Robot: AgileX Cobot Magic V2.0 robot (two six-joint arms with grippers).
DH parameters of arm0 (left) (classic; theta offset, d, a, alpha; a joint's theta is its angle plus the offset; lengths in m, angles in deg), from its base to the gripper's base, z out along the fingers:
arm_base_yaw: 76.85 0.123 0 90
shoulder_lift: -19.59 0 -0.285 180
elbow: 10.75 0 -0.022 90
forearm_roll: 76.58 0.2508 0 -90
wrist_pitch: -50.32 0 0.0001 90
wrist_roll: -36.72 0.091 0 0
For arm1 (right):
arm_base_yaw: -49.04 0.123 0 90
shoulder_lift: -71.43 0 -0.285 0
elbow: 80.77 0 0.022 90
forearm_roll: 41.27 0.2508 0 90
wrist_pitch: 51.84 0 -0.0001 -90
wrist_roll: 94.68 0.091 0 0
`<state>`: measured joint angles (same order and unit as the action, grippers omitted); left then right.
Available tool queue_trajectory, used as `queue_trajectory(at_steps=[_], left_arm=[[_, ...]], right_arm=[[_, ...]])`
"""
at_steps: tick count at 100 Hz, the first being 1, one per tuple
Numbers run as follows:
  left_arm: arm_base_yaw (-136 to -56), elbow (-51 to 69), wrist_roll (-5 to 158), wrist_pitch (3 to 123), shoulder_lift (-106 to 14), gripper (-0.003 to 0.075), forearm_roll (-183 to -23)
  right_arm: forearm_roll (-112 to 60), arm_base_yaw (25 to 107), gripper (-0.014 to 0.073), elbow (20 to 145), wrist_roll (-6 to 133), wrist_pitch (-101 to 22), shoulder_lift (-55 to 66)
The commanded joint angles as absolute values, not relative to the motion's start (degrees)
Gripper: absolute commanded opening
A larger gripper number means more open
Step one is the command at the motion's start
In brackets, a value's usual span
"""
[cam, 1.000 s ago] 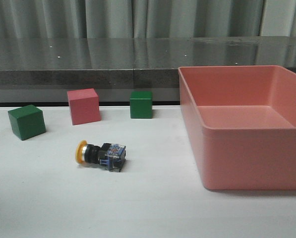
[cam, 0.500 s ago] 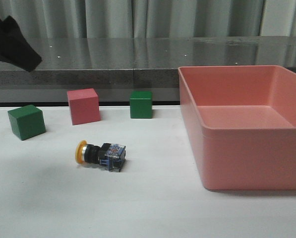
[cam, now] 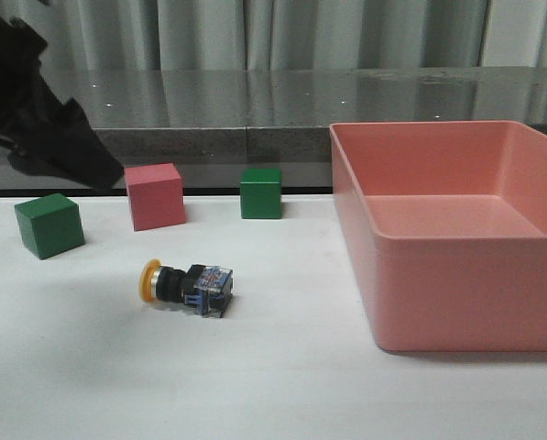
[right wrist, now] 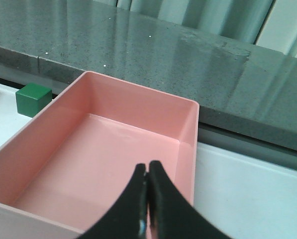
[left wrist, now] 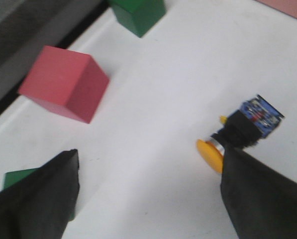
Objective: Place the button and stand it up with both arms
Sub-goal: 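Reach the left gripper down over the lying button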
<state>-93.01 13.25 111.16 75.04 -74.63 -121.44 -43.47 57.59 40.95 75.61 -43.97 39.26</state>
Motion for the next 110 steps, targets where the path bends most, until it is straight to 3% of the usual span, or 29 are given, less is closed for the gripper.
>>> queue_trajectory(at_steps=[1, 20, 35, 78, 110], left_arm=[[-93.3, 11.5, 122.3, 76.8, -75.2, 0.0565, -131.1], [-93.0, 10.5, 142.6, 83.4, -81.4, 0.0570, -145.2], [-90.4, 7.3, 143.9, 91.4, -87.5, 0.0569, -146.3], [-88.7, 5.9, 144.1, 91.5, -91.2, 0.0568, -148.9], [-86.7, 5.9, 163.5, 101.9, -91.9, 0.0568, -151.3]], right_arm=[[-43.8, 57.3, -0.0060, 42.3, 75.7, -48.6, 39.1], [-43.8, 57.3, -0.0060, 42.3, 75.7, -48.6, 39.1], [-43.8, 57.3, -0.0060, 42.3, 75.7, -48.6, 39.1], [-43.8, 57.3, -0.0060, 42.3, 75.7, -48.6, 39.1], [-43.8, 57.3, -0.0060, 42.3, 75.7, -48.6, 39.1]])
